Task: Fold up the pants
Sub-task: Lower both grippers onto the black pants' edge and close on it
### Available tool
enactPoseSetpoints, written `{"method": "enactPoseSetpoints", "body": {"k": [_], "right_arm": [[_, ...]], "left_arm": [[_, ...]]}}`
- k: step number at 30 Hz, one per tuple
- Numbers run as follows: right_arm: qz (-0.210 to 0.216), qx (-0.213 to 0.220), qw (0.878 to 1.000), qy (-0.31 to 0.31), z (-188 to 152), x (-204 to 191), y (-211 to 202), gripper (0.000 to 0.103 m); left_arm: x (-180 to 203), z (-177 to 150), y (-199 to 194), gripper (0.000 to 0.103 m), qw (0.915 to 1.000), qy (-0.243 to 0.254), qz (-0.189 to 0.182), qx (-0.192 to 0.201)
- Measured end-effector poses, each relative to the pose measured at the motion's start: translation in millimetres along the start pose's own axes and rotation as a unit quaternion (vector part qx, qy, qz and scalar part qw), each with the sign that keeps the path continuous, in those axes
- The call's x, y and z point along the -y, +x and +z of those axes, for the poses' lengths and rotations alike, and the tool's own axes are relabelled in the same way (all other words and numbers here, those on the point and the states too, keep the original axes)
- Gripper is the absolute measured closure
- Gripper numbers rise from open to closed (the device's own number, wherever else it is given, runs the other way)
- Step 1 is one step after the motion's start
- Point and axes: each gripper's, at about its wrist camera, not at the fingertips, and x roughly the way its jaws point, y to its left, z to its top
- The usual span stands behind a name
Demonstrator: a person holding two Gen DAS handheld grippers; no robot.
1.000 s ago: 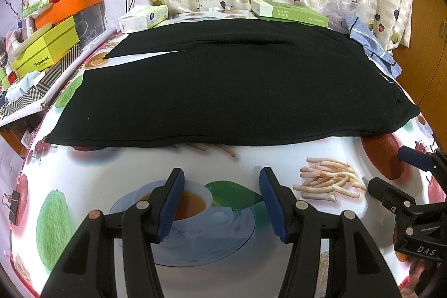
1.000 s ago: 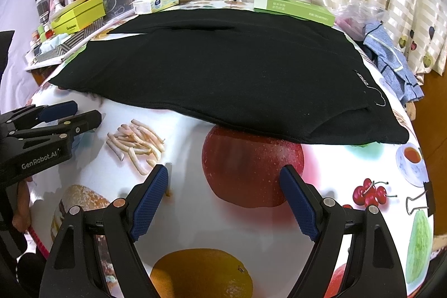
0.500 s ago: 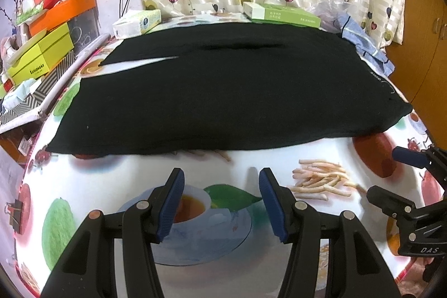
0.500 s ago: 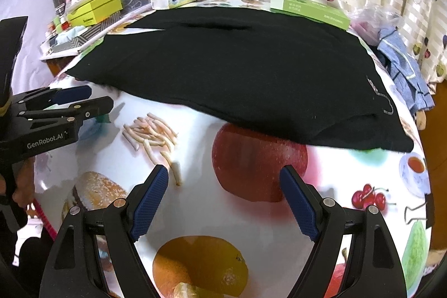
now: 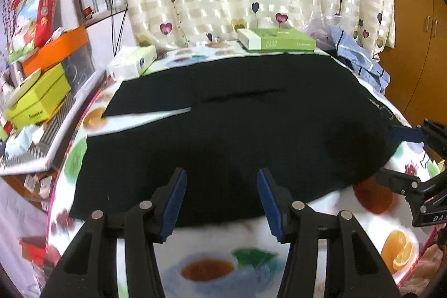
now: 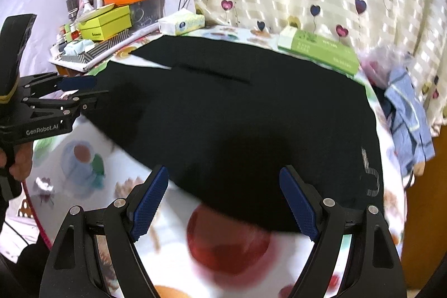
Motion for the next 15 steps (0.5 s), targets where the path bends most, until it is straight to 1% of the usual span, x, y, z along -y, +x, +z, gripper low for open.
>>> {"method": "enactPoseSetpoints", "body": {"k": [4, 7, 10, 15], "right_arm": [[0.013, 0.013, 1.0, -0.014, 23.5, 14.7, 6.7, 0.021], [0.023, 0.019, 0.999, -0.019, 42.0, 30.2, 18.2, 0.021], [0.036, 0.012, 0.999, -0.014, 60.5, 48.6, 36.4, 0.021], [0.04, 0.001, 0.999, -0.021, 88.3, 74.3, 68.5, 0.021]], "left_arm": [[-10.6, 22.5, 11.3, 0.048, 0.9998, 0.0, -0.018, 0.001], [-20.7, 41.6, 23.7, 0.048, 0.9999, -0.005, -0.012, 0.006], [-35.9, 60.1, 40.0, 0.048, 0.9998, -0.018, -0.007, 0.008], [-62.9, 86.0, 72.5, 0.048, 0.999, -0.043, -0.015, 0.004]]}}
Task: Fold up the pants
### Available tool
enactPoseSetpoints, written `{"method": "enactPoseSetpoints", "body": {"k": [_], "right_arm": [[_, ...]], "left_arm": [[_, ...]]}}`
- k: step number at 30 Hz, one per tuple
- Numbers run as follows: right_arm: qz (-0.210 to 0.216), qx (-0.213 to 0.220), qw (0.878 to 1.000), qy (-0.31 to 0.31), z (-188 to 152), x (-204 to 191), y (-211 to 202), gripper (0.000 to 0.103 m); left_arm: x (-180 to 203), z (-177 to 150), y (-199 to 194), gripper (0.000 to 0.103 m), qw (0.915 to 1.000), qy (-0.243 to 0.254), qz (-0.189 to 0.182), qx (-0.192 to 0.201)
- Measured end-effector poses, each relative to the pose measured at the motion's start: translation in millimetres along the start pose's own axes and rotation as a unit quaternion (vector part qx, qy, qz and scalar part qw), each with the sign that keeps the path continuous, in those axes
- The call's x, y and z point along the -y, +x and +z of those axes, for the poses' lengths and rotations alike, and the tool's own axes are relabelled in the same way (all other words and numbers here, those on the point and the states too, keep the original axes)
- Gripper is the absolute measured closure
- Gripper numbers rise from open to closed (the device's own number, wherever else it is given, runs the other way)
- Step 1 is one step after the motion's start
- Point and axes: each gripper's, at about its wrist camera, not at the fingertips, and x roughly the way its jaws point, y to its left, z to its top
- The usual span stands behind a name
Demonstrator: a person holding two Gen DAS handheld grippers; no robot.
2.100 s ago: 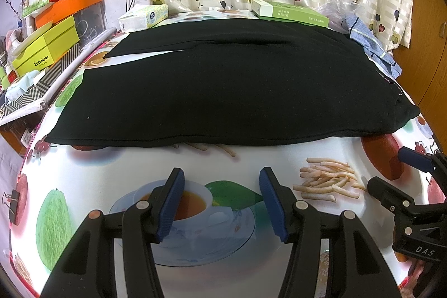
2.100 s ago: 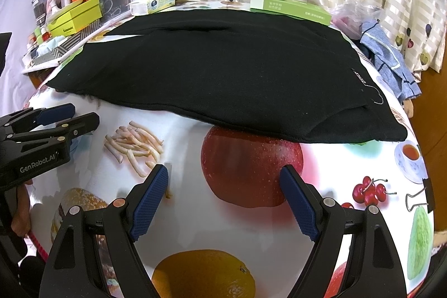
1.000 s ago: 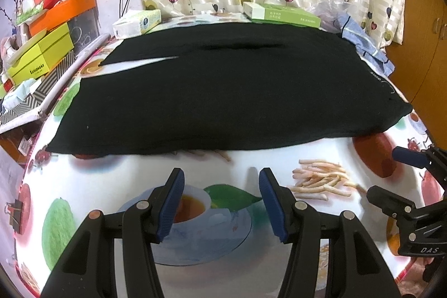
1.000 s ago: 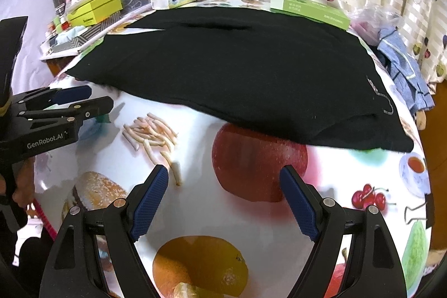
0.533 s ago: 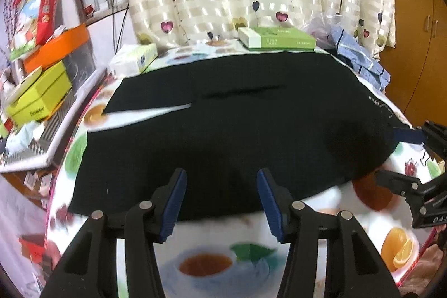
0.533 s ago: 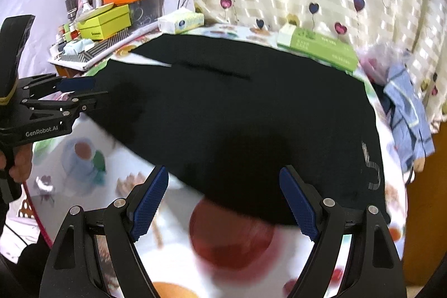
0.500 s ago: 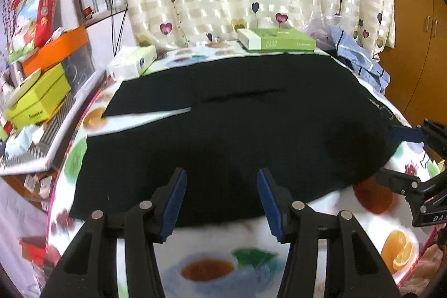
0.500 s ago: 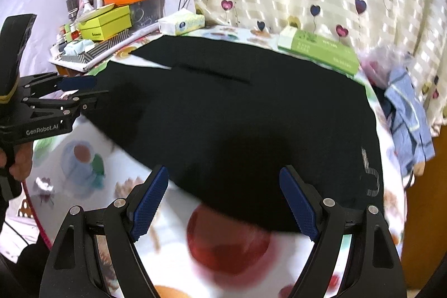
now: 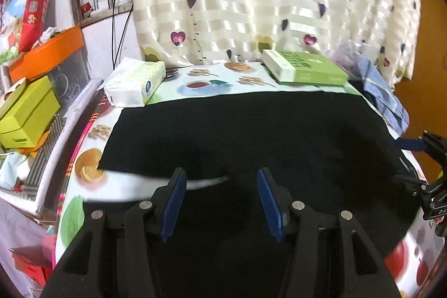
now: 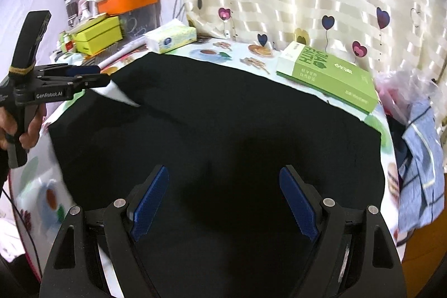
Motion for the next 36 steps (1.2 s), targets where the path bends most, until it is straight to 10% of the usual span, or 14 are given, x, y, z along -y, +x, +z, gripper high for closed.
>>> {"method": "enactPoseSetpoints", "body": {"k": [19, 36], "right_arm": [[0.014, -0.058, 0.998, -0.02, 90.3, 97.2, 130.2, 0.021], [0.022, -0.099, 0.994, -0.029, 94.8, 127.8, 173.7, 0.025]], "left_arm": [[-42.9, 80.8, 152.7, 0.047, 0.9961, 0.039, 0.002, -0.079], [-60.6, 83.0, 195.8, 0.029, 0.9948, 0.05, -0.011, -0.088]]}}
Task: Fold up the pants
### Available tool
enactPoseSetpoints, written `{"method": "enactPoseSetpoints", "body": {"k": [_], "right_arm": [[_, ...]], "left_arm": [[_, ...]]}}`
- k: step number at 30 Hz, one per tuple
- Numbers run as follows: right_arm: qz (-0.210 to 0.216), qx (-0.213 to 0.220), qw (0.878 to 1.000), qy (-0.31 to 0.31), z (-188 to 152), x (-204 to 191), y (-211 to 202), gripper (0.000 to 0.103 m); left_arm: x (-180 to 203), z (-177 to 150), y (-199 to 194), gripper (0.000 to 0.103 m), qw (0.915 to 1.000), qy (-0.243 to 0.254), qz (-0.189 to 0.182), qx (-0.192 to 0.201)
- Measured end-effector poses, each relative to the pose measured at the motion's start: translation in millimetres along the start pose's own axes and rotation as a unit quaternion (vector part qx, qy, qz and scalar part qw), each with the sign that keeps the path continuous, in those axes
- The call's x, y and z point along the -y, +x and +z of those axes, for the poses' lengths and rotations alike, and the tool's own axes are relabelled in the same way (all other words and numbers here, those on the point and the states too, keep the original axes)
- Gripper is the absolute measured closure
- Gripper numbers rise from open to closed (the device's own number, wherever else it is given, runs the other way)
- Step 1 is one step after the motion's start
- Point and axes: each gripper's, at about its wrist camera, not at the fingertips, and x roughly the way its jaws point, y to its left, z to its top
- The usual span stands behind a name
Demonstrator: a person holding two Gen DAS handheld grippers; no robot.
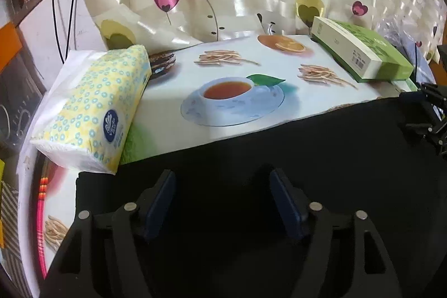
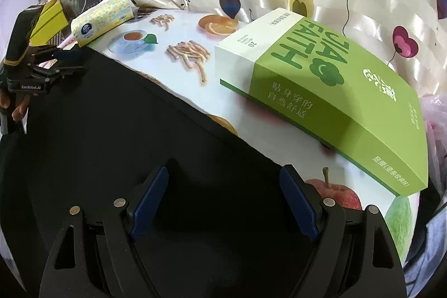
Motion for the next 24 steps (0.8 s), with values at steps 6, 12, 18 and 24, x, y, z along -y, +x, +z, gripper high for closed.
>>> {"method": "enactPoseSetpoints", "body": {"k": [6, 12, 18, 24], "right_arm": [[-0.009, 0.005, 1.0, -0.015, 1.8, -0.7, -4.8, 0.084], [-0.04, 0.014, 0.998, -0.04, -0.2, -14.0, -10.1, 0.089], [-0.063, 0.059, 0.995, -0.06, -5.7, -33.3, -51.6, 0.09], [-0.075, 0.12, 0.988, -0.064, -26.5, -58.9, -115.0, 0.09]], "left_arm": [[11.3, 2.2, -2.5, 0.063, 0.9996, 0.022, -0.017, -0.009], [39.0, 1.4, -5.2, 0.099, 0.9979, 0.065, -0.003, -0.006], [39.0, -3.1, -33.9, 0.1, 0.9979, 0.054, 0.013, 0.033], [46.9, -17.4, -99.1, 0.1, 0.9934, 0.05, 0.021, 0.101]]}}
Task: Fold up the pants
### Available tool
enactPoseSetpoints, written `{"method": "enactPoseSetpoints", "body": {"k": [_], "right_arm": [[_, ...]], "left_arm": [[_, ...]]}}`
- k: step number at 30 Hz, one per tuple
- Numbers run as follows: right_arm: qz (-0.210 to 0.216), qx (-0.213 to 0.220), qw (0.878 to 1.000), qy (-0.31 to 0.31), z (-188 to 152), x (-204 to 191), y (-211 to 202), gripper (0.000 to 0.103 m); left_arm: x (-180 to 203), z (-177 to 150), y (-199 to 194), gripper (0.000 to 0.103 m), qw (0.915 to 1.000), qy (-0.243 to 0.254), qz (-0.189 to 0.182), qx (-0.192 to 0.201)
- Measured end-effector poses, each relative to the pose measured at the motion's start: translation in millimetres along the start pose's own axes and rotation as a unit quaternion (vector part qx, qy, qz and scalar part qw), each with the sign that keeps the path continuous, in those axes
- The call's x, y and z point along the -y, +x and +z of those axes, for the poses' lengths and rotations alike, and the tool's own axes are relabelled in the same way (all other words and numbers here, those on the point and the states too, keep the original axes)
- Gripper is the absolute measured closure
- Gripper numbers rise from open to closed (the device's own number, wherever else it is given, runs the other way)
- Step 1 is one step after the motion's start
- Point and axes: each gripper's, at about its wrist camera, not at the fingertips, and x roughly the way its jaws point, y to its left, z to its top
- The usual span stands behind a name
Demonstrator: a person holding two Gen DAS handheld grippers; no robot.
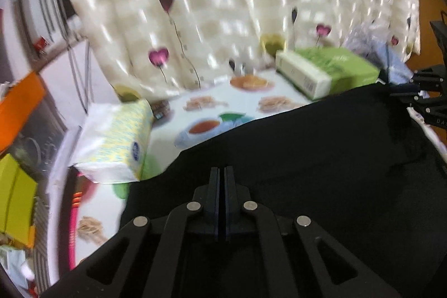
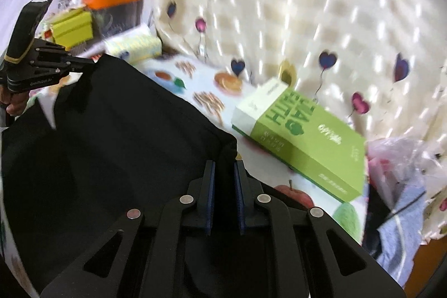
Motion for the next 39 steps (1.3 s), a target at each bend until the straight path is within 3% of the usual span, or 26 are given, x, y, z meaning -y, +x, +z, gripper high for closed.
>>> {"method": "enactPoseSetpoints", "body": {"k": [5, 10, 16, 23, 26, 30, 32, 34, 36, 39], "right_arm": [[-0.009, 0.036, 0.999, -0.006, -23.9, -30.1, -55.1, 0.09], [-0.015, 0.048, 0.999, -0.006, -68.9, -68.0, -96.8, 0.093], [-0.003, 0.012, 1.0, 0.021, -129.9, -100.3, -108.5, 0.093], [0.043, -0.066, 0.993, 0.087, -181.6, -113.8, -96.5, 0.091], [0.05, -0.064, 0.991, 0.103, -187.5, -116.3, -107.0, 0.083], [0.059, -0.038, 0.99, 0.119, -187.1, -116.2, -126.4, 0.061], [0.06, -0.023, 0.991, 0.122, -184.2, -115.8, -133.9, 0.06], [0.061, -0.007, 0.99, 0.125, -180.6, -114.3, -139.6, 0.06], [0.052, 0.008, 0.989, 0.135, -176.5, -109.0, -141.6, 0.06], [0.031, 0.016, 0.988, 0.152, -176.6, -98.9, -140.9, 0.06]], "left_arm": [[12.8, -21.4, -55.2, 0.1, 0.999, -0.007, -0.005, 0.044], [28.6, -61.6, -92.7, 0.1, 0.9981, -0.011, -0.021, 0.056], [53.9, -116.8, -119.9, 0.099, 0.9981, -0.016, -0.039, 0.044], [69.4, -165.4, -118.5, 0.099, 0.9976, -0.038, -0.055, -0.018], [63.3, -180.9, -121.3, 0.096, 0.9939, -0.075, -0.07, -0.04], [56.2, -190.4, -143.6, 0.095, 0.9925, -0.1, -0.068, -0.019], [51.9, -182.9, -154.0, 0.085, 0.9921, -0.109, -0.062, -0.001], [53.1, -168.5, -158.7, 0.053, 0.9933, -0.104, -0.048, 0.017], [61.1, -150.7, -152.9, 0.046, 0.9941, -0.093, -0.049, 0.026], [82.0, -129.2, -126.1, 0.046, 0.9976, -0.059, -0.033, 0.013]]}}
